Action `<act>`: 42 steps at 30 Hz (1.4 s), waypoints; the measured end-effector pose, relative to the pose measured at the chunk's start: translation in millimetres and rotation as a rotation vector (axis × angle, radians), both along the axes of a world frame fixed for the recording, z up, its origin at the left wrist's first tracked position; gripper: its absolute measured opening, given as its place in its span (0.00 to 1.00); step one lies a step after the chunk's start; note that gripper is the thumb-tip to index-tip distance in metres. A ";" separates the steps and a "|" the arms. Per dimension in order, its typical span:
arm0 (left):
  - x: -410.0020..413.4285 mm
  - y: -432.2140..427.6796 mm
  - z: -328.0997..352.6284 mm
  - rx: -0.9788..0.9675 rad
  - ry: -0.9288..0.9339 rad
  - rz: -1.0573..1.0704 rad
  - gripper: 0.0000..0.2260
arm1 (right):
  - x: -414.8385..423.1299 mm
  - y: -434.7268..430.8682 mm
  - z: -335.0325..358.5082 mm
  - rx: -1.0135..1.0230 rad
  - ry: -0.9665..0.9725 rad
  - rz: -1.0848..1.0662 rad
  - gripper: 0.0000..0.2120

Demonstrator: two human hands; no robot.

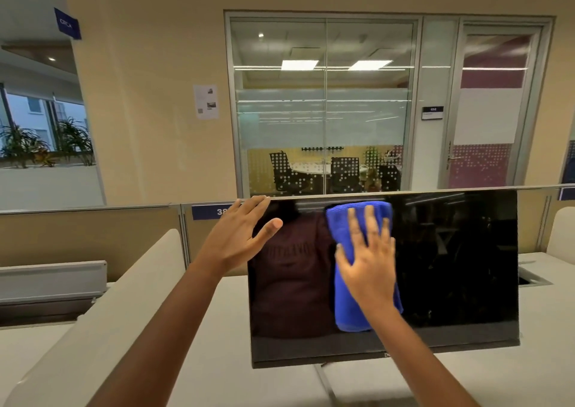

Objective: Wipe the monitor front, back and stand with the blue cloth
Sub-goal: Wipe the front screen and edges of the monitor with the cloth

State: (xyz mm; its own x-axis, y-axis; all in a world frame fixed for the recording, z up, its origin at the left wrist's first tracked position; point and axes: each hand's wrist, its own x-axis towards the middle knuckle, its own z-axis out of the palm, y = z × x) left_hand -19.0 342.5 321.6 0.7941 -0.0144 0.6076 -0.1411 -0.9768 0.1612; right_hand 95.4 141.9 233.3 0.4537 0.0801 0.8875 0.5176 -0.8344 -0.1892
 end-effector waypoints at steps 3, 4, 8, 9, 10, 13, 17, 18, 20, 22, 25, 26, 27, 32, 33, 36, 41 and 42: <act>1.5 -0.7 -2.0 0.001 -0.010 0.001 0.52 | 10.5 -8.6 12.3 0.194 0.138 -0.036 0.30; 1.5 -1.6 -2.5 0.001 -0.015 0.001 0.52 | 7.6 -1.0 16.2 0.231 0.155 -0.041 0.30; -0.1 -3.7 -2.7 0.008 -0.026 0.011 0.52 | -23.0 53.7 23.3 0.166 0.087 0.017 0.31; -0.7 -4.4 -1.9 0.020 -0.032 0.012 0.52 | -31.0 68.1 20.4 0.101 0.051 0.063 0.31; -0.7 -5.1 -1.3 0.034 -0.039 0.015 0.52 | -38.0 81.3 15.4 0.026 0.007 0.120 0.31; -1.4 -7.8 -1.3 0.070 -0.053 0.034 0.51 | -54.4 106.0 -6.9 -0.258 -0.113 0.277 0.30; -3.3 -10.4 -2.7 0.102 -0.043 0.061 0.51 | -45.6 84.2 -23.7 -0.405 -0.180 0.299 0.31; -3.4 -10.7 -2.5 0.106 -0.043 0.068 0.51 | -39.4 71.7 -24.1 -0.374 -0.176 0.282 0.32; -3.1 -11.6 -2.9 0.109 -0.046 0.087 0.52 | -24.3 41.4 -22.7 -0.277 -0.148 0.200 0.33; -1.6 -13.0 -4.4 0.108 -0.053 0.105 0.52 | -7.5 8.4 -19.0 -0.159 -0.096 0.098 0.32; -0.4 -16.2 -6.0 0.098 -0.066 0.114 0.51 | 13.6 -26.6 -7.1 0.041 0.021 -0.007 0.30; -0.8 -17.1 -6.2 0.093 -0.071 0.114 0.51 | 16.4 -29.5 -2.4 0.103 0.055 -0.009 0.30; -1.3 -17.7 -6.3 0.087 -0.074 0.113 0.52 | 16.0 -27.2 2.1 0.159 0.081 -0.004 0.30; -3.7 -18.0 -4.1 0.072 -0.059 0.107 0.53 | -17.1 28.4 6.9 0.093 0.044 0.075 0.31; -3.7 -17.6 -3.4 0.068 -0.052 0.106 0.53 | -24.2 40.2 0.2 0.001 -0.001 0.128 0.31; -3.3 -16.8 -3.2 0.041 -0.035 0.096 0.54 | -37.7 61.9 -26.9 -0.287 -0.142 0.254 0.32; -4.1 -16.5 -3.5 0.008 -0.019 0.081 0.55 | -24.8 32.4 -35.1 -0.313 -0.165 0.210 0.31; -4.4 -16.5 -3.6 0.002 -0.020 0.079 0.54 | -19.3 21.6 -30.1 -0.242 -0.138 0.159 0.30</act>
State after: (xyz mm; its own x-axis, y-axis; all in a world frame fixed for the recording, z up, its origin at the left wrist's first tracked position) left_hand -23.5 326.0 318.0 0.7806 0.0464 0.6234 -0.0671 -0.9853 0.1573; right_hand 76.1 163.6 203.2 0.2948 0.3567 0.8865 0.6523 -0.7531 0.0861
